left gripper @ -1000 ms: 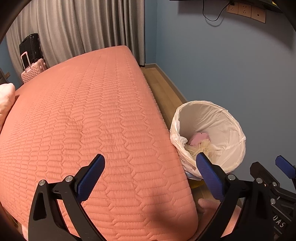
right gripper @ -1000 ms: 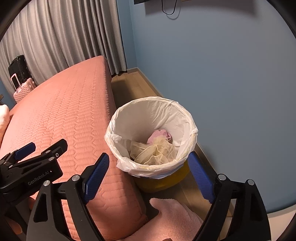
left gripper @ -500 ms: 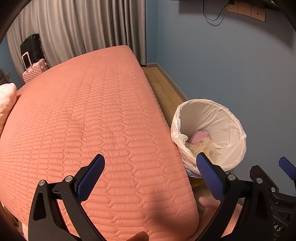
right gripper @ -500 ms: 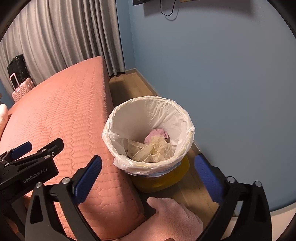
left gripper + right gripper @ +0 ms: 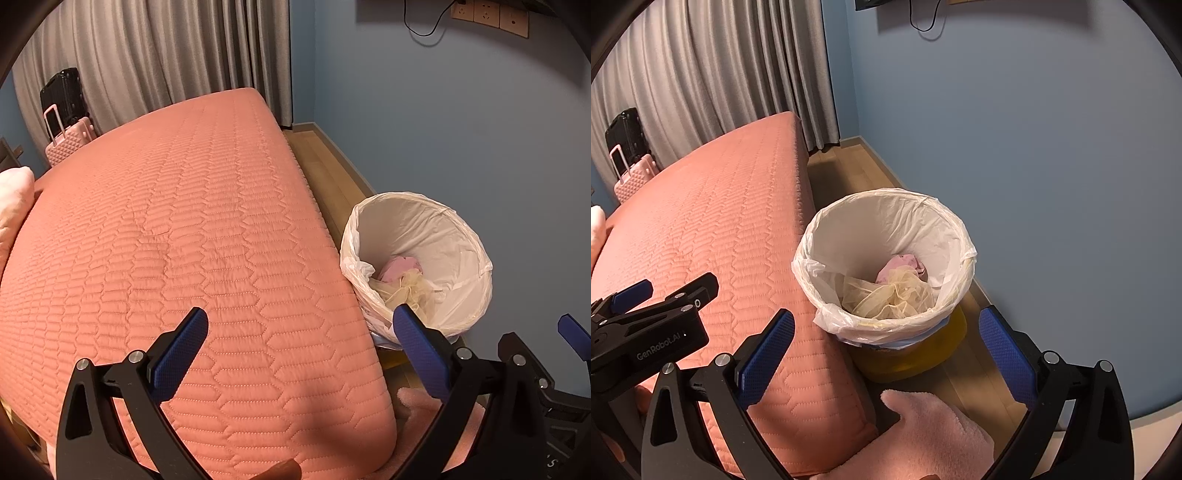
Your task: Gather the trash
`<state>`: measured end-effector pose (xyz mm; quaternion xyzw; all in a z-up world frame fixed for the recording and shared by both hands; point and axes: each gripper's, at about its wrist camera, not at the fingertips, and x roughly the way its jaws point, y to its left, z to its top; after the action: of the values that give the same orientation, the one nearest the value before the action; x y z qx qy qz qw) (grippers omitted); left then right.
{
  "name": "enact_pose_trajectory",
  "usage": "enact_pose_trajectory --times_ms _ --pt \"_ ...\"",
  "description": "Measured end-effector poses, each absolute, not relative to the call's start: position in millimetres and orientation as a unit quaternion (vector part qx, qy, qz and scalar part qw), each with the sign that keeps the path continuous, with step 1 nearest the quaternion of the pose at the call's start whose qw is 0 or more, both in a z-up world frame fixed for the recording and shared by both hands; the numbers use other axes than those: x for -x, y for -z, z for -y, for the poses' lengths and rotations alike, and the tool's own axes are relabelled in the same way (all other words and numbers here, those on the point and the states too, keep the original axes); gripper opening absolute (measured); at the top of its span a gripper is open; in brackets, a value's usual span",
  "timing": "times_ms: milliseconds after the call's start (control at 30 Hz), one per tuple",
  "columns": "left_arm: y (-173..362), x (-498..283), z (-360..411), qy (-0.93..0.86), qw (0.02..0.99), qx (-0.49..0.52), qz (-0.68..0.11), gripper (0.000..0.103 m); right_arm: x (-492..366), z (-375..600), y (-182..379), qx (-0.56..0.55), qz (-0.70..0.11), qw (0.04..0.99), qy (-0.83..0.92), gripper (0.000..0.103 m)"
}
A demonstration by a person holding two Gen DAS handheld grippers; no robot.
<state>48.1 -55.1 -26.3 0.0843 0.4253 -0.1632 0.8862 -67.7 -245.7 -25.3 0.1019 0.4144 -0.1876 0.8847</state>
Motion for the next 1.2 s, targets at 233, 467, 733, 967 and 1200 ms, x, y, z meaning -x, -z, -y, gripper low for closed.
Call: enact_pose_trajectory --times_ms 233,467,733,967,1200 --pt "30 -49 55 0.156 0.884 -0.082 -0.433 0.096 70 246 28 -0.105 -0.415 0.884 0.187 0.097" --pt "30 -45 56 0.155 0.887 -0.088 -0.426 0.096 71 245 30 -0.106 -0.417 0.883 0.189 0.097" --pt "30 -42 58 0.151 0.890 -0.088 -0.422 0.096 73 246 34 -0.107 -0.419 0.881 0.190 0.097" --pt "32 -41 61 0.156 0.887 -0.094 -0.425 0.096 75 246 36 -0.108 -0.420 0.880 0.192 0.097" --pt "33 -39 60 0.145 0.890 -0.092 -0.423 0.096 76 248 37 -0.109 -0.420 0.880 0.193 0.097"
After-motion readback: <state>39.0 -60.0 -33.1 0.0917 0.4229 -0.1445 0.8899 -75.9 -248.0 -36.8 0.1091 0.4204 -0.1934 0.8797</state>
